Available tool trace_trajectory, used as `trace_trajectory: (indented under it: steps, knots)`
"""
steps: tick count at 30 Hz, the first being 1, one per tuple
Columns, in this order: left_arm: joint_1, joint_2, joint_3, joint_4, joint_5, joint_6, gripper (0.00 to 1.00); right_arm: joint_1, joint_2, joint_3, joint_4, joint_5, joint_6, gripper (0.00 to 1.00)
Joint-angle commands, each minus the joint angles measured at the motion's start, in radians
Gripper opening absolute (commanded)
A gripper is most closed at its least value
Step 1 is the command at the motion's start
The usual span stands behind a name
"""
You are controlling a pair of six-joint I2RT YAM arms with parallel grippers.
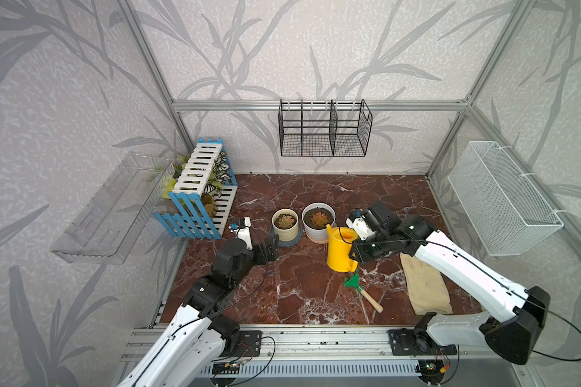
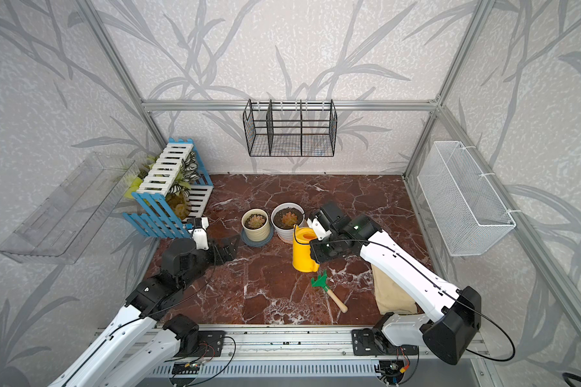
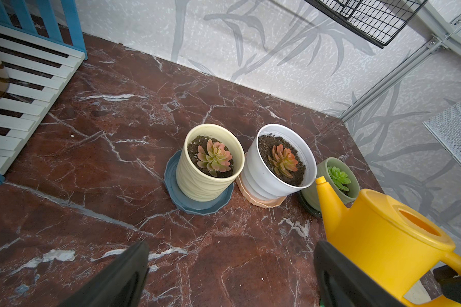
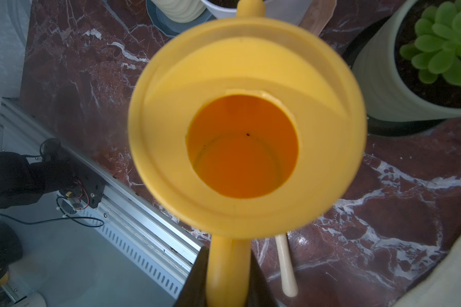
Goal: Water the succulent around the soil edge
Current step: Water the soil of the potted plant with water.
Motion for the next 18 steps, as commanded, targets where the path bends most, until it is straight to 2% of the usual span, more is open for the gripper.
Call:
trace_trajectory:
  steps: [1,9,18]
  knots:
    - [0.004,-0.007,-0.007,0.019,-0.003,0.013,1.00,-0.003,-0.031,0.006,-0.012,0.021,-0.006,0.00]
    - [0.004,-0.004,-0.009,0.022,0.006,0.013,1.00,0.060,-0.027,0.035,0.034,-0.044,-0.072,0.00]
    - [0.004,-0.014,-0.009,0.021,0.000,0.012,1.00,0.145,0.132,0.135,0.087,-0.118,-0.135,0.00]
